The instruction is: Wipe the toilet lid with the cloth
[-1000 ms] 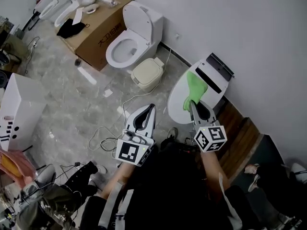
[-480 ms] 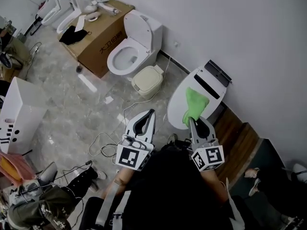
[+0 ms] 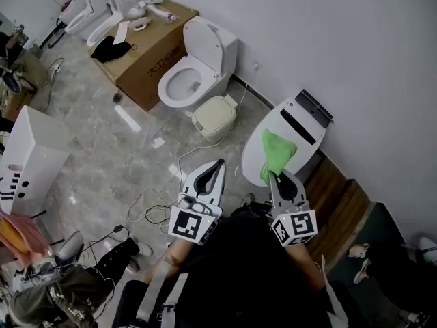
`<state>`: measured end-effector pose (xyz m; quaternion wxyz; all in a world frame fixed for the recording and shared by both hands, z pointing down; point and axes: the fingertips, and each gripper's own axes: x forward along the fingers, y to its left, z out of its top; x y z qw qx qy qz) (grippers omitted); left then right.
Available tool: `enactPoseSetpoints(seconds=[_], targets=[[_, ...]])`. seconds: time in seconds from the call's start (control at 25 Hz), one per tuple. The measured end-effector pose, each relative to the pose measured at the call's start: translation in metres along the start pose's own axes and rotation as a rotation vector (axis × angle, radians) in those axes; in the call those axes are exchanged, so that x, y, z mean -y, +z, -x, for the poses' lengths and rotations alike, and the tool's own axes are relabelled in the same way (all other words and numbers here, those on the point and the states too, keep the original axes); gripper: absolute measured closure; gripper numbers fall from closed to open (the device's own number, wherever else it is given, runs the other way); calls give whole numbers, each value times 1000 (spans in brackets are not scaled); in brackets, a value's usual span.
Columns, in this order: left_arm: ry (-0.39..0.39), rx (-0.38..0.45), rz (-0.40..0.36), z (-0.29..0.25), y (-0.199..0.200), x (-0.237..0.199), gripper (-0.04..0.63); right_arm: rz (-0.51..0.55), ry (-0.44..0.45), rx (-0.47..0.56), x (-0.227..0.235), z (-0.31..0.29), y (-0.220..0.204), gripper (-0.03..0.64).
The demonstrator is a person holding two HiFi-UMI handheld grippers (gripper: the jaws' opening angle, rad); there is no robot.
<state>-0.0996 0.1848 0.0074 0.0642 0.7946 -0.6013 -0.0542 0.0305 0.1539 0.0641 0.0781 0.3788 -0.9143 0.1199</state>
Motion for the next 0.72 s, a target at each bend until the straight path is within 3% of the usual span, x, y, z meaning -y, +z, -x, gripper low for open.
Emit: enactPoseSetpoints(seconds=[0.72], targets=[[0, 14, 16, 17, 2, -22, 598, 29, 2, -17, -28, -12, -5, 551]])
